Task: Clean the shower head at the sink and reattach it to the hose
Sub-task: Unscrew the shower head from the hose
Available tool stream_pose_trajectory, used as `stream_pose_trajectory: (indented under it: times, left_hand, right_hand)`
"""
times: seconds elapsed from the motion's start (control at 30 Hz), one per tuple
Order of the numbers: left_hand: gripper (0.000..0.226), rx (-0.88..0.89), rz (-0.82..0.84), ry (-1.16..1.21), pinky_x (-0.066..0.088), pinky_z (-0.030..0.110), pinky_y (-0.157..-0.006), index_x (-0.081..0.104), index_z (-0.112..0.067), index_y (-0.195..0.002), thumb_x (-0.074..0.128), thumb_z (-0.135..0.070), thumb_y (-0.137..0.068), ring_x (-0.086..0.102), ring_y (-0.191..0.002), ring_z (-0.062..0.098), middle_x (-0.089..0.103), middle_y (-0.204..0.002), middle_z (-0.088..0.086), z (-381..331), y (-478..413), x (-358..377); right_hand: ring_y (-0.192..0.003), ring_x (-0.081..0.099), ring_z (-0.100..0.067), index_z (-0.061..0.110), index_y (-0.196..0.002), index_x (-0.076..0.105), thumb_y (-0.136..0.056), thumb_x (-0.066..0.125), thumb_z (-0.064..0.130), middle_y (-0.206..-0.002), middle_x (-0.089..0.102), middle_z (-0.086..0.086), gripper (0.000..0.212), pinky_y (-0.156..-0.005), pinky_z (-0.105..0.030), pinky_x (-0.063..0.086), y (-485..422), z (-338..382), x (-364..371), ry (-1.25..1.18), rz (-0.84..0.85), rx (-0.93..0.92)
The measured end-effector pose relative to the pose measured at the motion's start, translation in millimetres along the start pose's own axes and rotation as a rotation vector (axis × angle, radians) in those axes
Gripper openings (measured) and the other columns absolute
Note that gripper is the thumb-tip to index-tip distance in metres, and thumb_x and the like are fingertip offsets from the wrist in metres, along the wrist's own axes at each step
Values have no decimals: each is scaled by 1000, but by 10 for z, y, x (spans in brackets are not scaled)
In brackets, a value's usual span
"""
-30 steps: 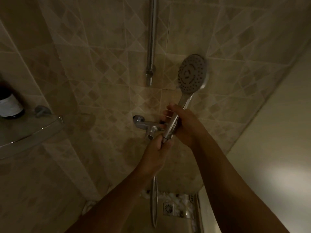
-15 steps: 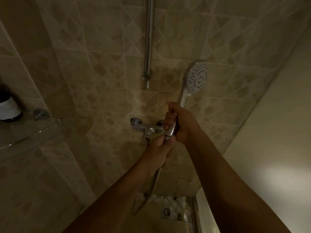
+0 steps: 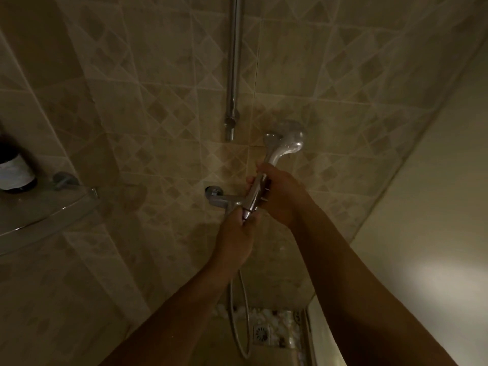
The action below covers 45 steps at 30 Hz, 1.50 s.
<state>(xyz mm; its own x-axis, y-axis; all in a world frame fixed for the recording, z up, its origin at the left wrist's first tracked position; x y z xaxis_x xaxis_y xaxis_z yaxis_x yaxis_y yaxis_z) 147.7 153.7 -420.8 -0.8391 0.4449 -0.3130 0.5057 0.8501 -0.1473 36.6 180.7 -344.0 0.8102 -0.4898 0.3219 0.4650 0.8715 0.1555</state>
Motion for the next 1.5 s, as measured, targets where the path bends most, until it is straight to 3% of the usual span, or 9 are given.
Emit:
stream_pose_trajectory:
  times: [0.1,0.27,0.43,0.6,0.9,1.1,1.23,1.33,1.5]
  left_hand:
    - [17,-13,-7,-32,42,19,-67,65,-22,-106,55,-34,-100,62,-79,5,67,-85,-9,61,81,43]
    - [18,11,138,153,39,18,-55,60,-22,-84,56,-28,-100,49,-52,-3,57,-59,-14,-22,110,82]
    - [33,-216,536,655,21,14,-35,54,-30,-66,55,-45,-96,23,-38,2,32,-53,-11,-110,215,11]
    - [36,-266,830,869,22,13,-36,54,-22,-76,58,-57,-87,23,-36,0,29,-53,-10,-190,258,-72]
    - [23,34,54,94,36,13,-47,55,-23,-78,57,-32,-99,47,-45,-1,51,-54,-13,-36,116,-18]
    - [23,67,-47,-138,42,21,-67,63,-16,-109,53,-34,-101,64,-81,17,69,-91,-1,7,115,-13]
    - [7,38,110,98,45,13,-59,61,-29,-99,54,-29,-101,61,-73,5,66,-82,-9,-104,104,32]
    - [22,-116,336,397,31,17,-37,54,-27,-80,54,-33,-101,38,-42,1,45,-53,-14,-133,124,39]
    - [41,-266,735,751,22,13,-35,48,-22,-78,63,-60,-83,22,-36,0,32,-51,-12,-182,198,-5]
  right_hand:
    - [-66,58,-18,11,-85,59,-88,68,23,-71,60,-5,15,-68,-35,47,42,-33,40,59,-79,28]
    - [-57,47,-17,11,-93,48,-92,61,17,-64,49,-4,15,-60,-34,40,54,-26,35,-143,-60,52]
    - [-41,31,-9,21,-61,43,-92,54,36,-46,31,8,36,-45,-24,37,112,63,18,-287,274,104]
    - [-40,24,-7,19,-60,44,-89,52,40,-46,26,9,37,-44,-22,30,164,143,99,-411,590,71]
    - [-91,64,-25,7,-113,58,-95,59,27,-94,65,-10,27,-90,-43,51,115,13,14,-89,31,26]
    - [-72,60,-20,10,-97,54,-89,68,19,-76,59,-6,18,-81,-40,50,143,-37,33,-123,-50,14]
    - [-60,48,-19,11,-87,50,-91,65,18,-67,51,-6,17,-72,-40,43,135,13,38,-187,-30,4]
    - [-49,40,-13,18,-73,44,-94,58,24,-57,41,1,26,-57,-30,38,140,68,3,-244,95,38]
    - [-41,18,-6,21,-61,41,-90,48,39,-48,18,9,35,-43,-20,29,186,134,9,-336,435,70]
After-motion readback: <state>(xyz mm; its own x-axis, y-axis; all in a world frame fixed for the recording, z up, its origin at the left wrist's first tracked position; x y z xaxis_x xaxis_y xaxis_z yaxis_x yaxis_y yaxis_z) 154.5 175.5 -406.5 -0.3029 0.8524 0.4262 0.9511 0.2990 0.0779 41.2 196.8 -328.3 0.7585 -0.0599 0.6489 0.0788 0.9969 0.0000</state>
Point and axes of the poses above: each hand's wrist, its own y-axis away from the middle knuckle, its own x-axis out of the palm, z = x × y, the point moved 2 cm from there along -y, towards the middle knuckle
